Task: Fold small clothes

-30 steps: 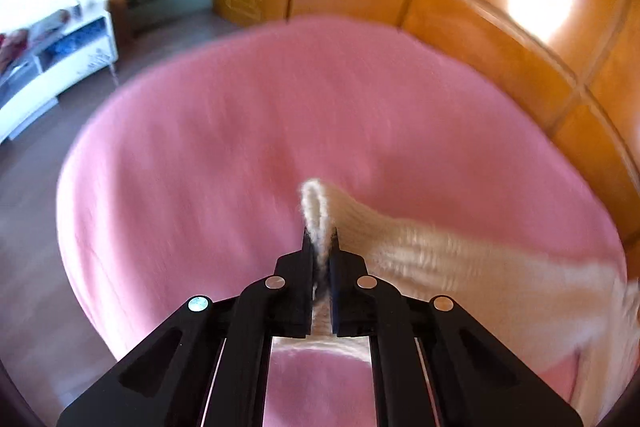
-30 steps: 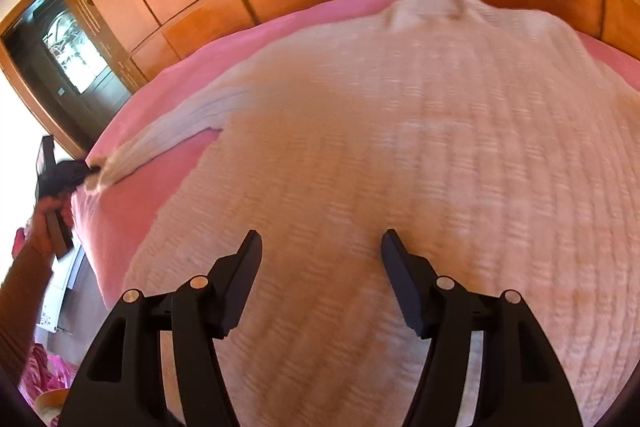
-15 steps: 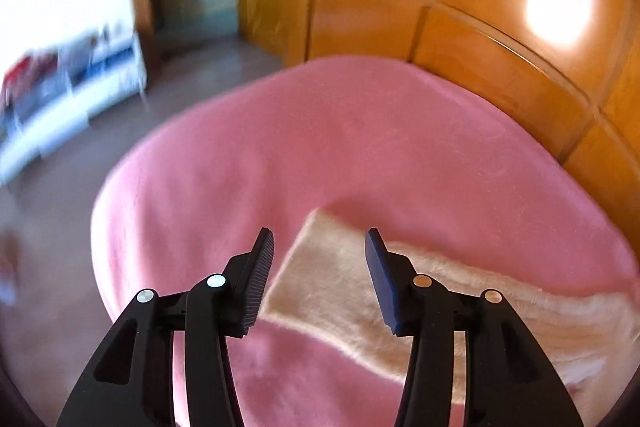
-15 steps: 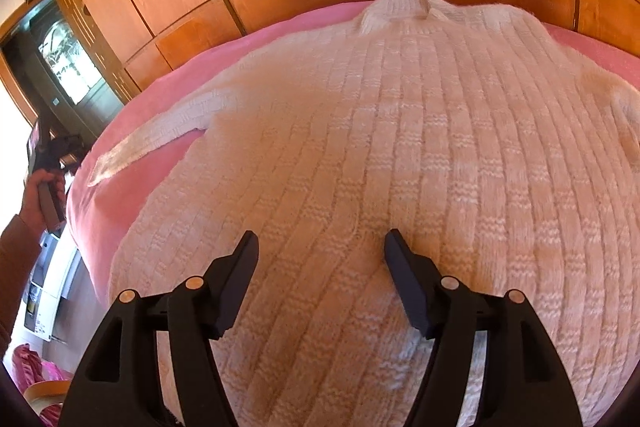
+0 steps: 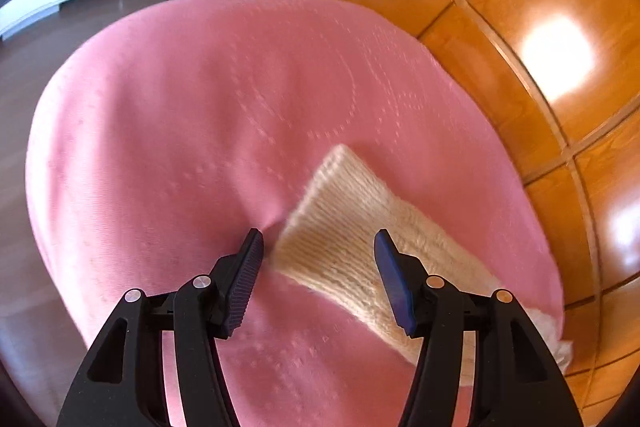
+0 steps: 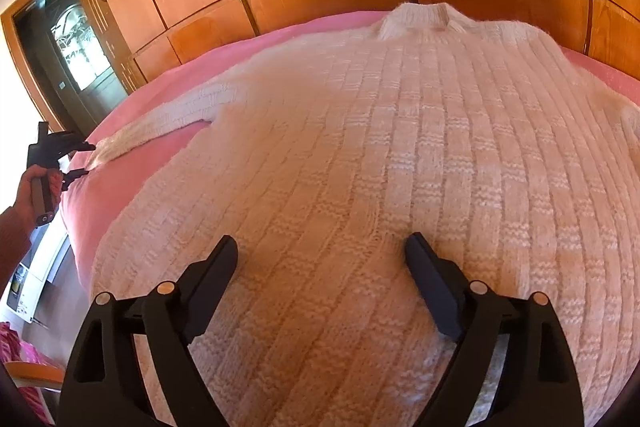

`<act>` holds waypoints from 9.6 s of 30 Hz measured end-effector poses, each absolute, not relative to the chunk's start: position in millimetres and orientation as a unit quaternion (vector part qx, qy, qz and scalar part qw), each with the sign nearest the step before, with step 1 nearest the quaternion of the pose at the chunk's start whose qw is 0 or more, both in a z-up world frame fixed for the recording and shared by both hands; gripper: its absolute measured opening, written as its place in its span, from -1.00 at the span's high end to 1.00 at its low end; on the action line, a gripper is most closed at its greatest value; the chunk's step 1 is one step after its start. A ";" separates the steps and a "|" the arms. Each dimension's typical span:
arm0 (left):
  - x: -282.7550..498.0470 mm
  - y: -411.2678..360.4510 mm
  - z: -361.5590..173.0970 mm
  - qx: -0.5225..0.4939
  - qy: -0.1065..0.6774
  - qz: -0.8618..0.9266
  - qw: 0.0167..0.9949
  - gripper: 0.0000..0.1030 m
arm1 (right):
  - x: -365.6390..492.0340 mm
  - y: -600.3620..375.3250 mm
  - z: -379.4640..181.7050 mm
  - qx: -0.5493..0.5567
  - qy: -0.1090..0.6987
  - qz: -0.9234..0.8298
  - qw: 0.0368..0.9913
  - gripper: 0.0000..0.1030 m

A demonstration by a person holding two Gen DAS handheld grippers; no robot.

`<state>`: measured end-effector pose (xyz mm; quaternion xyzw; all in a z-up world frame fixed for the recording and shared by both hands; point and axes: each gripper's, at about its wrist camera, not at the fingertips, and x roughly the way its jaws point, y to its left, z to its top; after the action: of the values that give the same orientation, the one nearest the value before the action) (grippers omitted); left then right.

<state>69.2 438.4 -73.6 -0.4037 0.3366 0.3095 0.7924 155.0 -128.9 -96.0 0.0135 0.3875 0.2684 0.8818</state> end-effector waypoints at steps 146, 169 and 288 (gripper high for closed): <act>158.3 20.5 -83.0 -0.061 0.408 0.019 0.910 -0.60 | 287.8 -245.8 -76.2 0.090 0.434 0.128 0.887 -0.95; 160.2 14.5 -84.9 -0.045 0.415 0.017 0.909 -0.73 | 211.6 -622.5 -90.7 0.490 0.280 -0.181 0.805 -0.10; 273.9 26.9 -75.9 -0.053 0.411 0.023 0.910 -0.08 | 320.1 -270.2 -77.7 0.098 0.394 0.059 0.912 -0.73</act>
<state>273.9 26.9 -75.9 -0.0531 0.4111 0.0229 0.9098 320.1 -270.2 -77.7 0.0984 0.3945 0.0586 0.9118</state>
